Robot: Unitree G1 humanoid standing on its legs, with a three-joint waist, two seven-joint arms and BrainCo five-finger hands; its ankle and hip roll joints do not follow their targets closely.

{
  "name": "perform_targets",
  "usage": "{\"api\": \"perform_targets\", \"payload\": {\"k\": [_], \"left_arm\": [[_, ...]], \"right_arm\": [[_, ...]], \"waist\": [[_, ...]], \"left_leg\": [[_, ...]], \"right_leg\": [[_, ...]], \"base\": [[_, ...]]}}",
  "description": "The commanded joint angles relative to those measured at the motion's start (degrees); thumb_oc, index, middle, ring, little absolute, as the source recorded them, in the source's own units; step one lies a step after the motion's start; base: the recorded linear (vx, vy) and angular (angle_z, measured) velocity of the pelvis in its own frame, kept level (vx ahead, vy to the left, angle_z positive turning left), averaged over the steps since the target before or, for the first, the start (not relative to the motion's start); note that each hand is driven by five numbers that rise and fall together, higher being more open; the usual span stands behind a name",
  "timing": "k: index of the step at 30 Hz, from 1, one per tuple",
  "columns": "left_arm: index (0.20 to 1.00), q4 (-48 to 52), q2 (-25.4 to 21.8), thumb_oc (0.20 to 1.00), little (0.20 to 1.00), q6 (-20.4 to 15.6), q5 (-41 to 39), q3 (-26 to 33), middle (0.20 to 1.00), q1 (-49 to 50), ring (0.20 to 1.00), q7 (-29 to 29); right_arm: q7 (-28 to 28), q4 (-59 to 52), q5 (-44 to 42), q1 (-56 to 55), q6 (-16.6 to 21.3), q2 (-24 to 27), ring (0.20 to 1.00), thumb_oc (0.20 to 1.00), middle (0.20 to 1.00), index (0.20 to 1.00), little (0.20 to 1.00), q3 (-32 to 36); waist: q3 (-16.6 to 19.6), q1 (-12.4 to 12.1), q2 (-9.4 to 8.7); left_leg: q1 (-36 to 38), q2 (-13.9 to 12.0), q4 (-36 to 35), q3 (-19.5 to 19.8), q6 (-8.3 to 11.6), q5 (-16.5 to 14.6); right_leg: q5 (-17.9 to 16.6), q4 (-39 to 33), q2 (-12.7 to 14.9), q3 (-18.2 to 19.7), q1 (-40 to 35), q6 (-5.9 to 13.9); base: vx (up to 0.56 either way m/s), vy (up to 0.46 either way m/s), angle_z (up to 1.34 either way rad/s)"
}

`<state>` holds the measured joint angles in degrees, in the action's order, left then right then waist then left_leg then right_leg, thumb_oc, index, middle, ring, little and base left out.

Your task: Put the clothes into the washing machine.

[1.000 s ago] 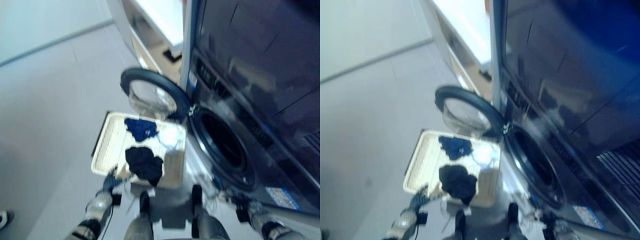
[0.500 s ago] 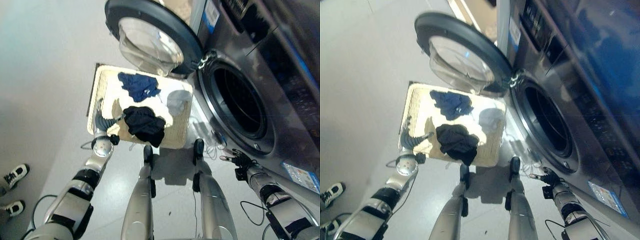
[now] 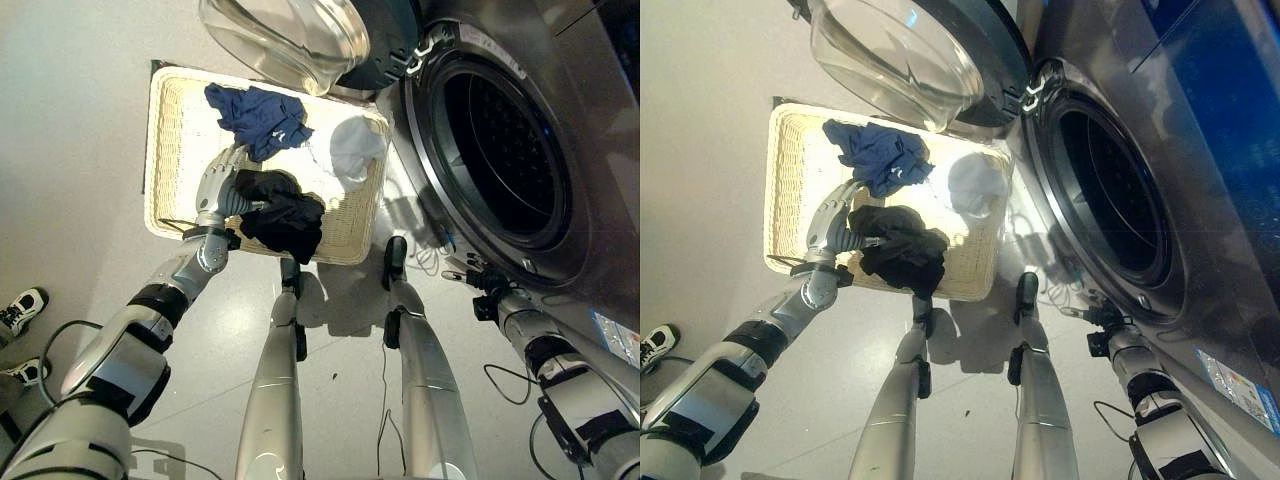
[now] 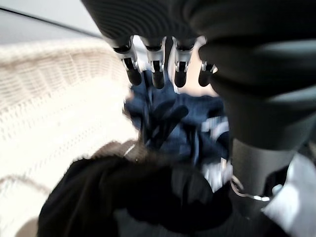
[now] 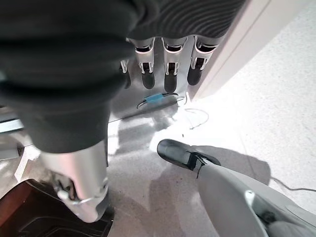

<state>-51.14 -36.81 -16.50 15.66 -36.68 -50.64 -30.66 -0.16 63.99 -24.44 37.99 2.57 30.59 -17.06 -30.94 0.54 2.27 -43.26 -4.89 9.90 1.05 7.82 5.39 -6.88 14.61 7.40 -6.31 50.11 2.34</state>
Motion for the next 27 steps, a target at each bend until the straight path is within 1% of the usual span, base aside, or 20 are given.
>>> {"api": "perform_targets", "payload": {"k": [1, 3, 4, 5, 6, 9, 11, 12, 14, 16, 20, 21, 23, 27], "left_arm": [[1.0, -1.4, -2.7, 1.0, 1.0, 0.4, 0.8, 1.4, 1.0, -1.7, 1.0, 4.2], [1.0, -1.7, -2.8, 1.0, 1.0, 0.6, 0.8, 0.7, 1.0, -2.0, 1.0, 6.0], [1.0, -1.7, -2.8, 1.0, 1.0, 0.6, 0.8, 0.7, 1.0, -2.0, 1.0, 6.0], [1.0, -1.7, -2.9, 1.0, 1.0, 1.3, 0.5, 0.2, 1.0, -2.4, 1.0, 7.0], [1.0, -2.1, -3.0, 1.0, 1.0, 4.0, 1.5, -1.8, 1.0, -3.3, 1.0, 11.8], [1.0, -2.8, -3.1, 1.0, 1.0, 6.6, 1.5, -3.2, 1.0, -3.7, 1.0, 15.3], [1.0, -3.4, -3.1, 1.0, 1.0, 7.1, 1.0, -4.0, 1.0, -3.9, 1.0, 16.8], [1.0, -4.0, -3.0, 1.0, 1.0, 7.9, 0.7, -4.5, 1.0, -4.1, 1.0, 19.0], [1.0, -4.1, -3.0, 1.0, 1.0, 8.0, 0.5, -4.8, 1.0, -4.1, 1.0, 19.4], [1.0, -5.5, -2.8, 1.0, 1.0, 8.7, 0.1, -5.8, 1.0, -4.2, 1.0, 21.3], [1.0, -7.1, -2.6, 1.0, 1.0, 10.0, 0.8, -6.8, 1.0, -4.5, 1.0, 21.3], [1.0, -7.7, -2.4, 1.0, 1.0, 11.1, 1.6, -7.1, 1.0, -4.8, 1.0, 20.3], [1.0, -9.0, -2.1, 1.0, 1.0, 12.1, 3.4, -7.3, 1.0, -5.1, 1.0, 18.7], [1.0, -11.7, -0.7, 1.0, 1.0, 13.1, 6.4, -7.6, 1.0, -5.6, 1.0, 15.8]], "right_arm": [[0.3, -1.2, -1.7, -1.2, 1.2, 2.3, 1.0, 1.0, 1.0, 1.0, 1.0, -2.4], [0.5, -1.1, -1.7, -1.0, 1.3, 2.6, 1.0, 1.0, 1.0, 1.0, 1.0, -2.5], [0.5, -1.1, -1.7, -1.0, 1.3, 2.6, 1.0, 1.0, 1.0, 1.0, 1.0, -2.5], [0.6, -1.0, -1.7, -0.6, 1.4, 2.7, 1.0, 1.0, 1.0, 1.0, 1.0, -2.6], [0.7, -0.9, -1.4, 0.2, 1.8, 3.1, 1.0, 1.0, 1.0, 1.0, 1.0, -2.6], [0.5, -1.2, -1.7, 1.4, 1.1, 3.4, 1.0, 1.0, 1.0, 1.0, 1.0, -3.0], [0.6, -1.1, -1.7, 2.0, 1.1, 3.5, 1.0, 1.0, 1.0, 1.0, 1.0, -3.1], [0.6, -1.1, -1.7, 2.6, 0.8, 3.6, 1.0, 1.0, 1.0, 1.0, 1.0, -3.1], [0.6, -1.1, -1.8, 2.8, 0.7, 3.7, 1.0, 1.0, 1.0, 1.0, 1.0, -3.1], [0.6, -1.0, -1.9, 3.6, 0.3, 4.0, 1.0, 1.0, 1.0, 1.0, 1.0, -3.4], [0.7, -0.6, -2.0, 4.3, 0.4, 4.2, 1.0, 1.0, 1.0, 1.0, 1.0, -3.9], [0.7, -0.6, -2.3, 4.7, 0.4, 4.2, 1.0, 1.0, 1.0, 1.0, 1.0, -4.2], [0.6, -0.4, -2.4, 5.2, 0.4, 3.9, 1.0, 1.0, 1.0, 1.0, 1.0, -4.4], [0.3, -0.1, -3.1, 5.9, 0.8, 3.3, 1.0, 1.0, 1.0, 1.0, 1.0, -5.3]], "waist": [[1.2, -0.7, -2.01], [1.2, -0.7, -1.88], [1.2, -0.7, -1.88], [1.2, -0.6, -1.82], [1.2, -0.5, -1.58], [1.2, -0.5, -1.46], [1.2, -0.5, -1.42], [1.2, -0.4, -1.44], [1.2, -0.4, -1.43], [1.2, -0.2, -1.34], [1.2, -0.1, -1.28], [1.2, 0.0, -1.35], [1.2, 0.1, -1.5], [1.2, 0.2, -2.01]], "left_leg": [[-4.9, 6.4, 6.3, -0.6, -4.09, -2.0], [-5.3, 6.3, 6.7, -0.7, -4.05, -2.2], [-5.3, 6.3, 6.7, -0.7, -4.05, -2.2], [-6.0, 6.4, 6.8, -0.5, -4.05, -1.9], [-7.0, 6.4, 7.4, -0.4, -4.02, -2.2], [-8.0, 6.3, 7.6, -0.3, -3.92, -2.0], [-8.4, 6.3, 7.7, -0.3, -3.86, -1.9], [-8.5, 6.2, 7.7, -0.4, -3.84, -1.9], [-8.5, 6.2, 7.7, -0.4, -3.82, -1.9], [-8.9, 6.1, 7.6, -0.4, -3.69, -1.6], [-9.2, 6.0, 7.3, -0.4, -3.51, -1.4], [-9.3, 6.0, 7.3, -0.4, -3.46, -1.4], [-9.6, 6.0, 7.2, -0.4, -3.41, -1.3], [-9.8, 6.0, 6.8, -0.3, -3.38, -1.0]], "right_leg": [[1.2, 3.2, -3.5, -1.6, 1.1, 4.64], [1.4, 3.5, -3.6, -1.5, 1.5, 4.64], [1.4, 3.5, -3.6, -1.5, 1.5, 4.64], [1.2, 3.5, -3.6, -1.5, 2.1, 4.58], [1.4, 4.0, -3.7, -1.5, 3.2, 4.6], [1.2, 4.3, -3.8, -1.5, 4.2, 4.58], [1.2, 4.4, -3.9, -1.4, 4.6, 4.57], [1.2, 4.3, -4.0, -1.4, 4.7, 4.58], [1.1, 4.3, -4.0, -1.4, 4.7, 4.59], [0.8, 4.1, -4.1, -1.4, 5.1, 4.62], [0.7, 3.9, -4.3, -1.2, 5.4, 4.64], [0.7, 3.9, -4.4, -1.1, 5.6, 4.61], [0.6, 3.9, -4.4, -1.0, 5.9, 4.61], [0.6, 3.8, -4.7, -0.9, 6.1, 4.5]], "base": [[0.0, 0.0, 0.0], [0.0, 0.0, 0.0], [0.0, 0.0, 0.0], [0.0, 0.0, 0.0], [0.0, 0.0, 0.0], [0.0, 0.0, 0.0], [0.0, 0.0, 0.0], [0.0, 0.0, 0.0], [0.0, 0.0, 0.0], [0.0, 0.0, 0.0], [0.0, 0.0, 0.0], [0.0, 0.0, 0.0], [0.0, 0.0, 0.0], [0.0, 0.0, 0.0]]}}
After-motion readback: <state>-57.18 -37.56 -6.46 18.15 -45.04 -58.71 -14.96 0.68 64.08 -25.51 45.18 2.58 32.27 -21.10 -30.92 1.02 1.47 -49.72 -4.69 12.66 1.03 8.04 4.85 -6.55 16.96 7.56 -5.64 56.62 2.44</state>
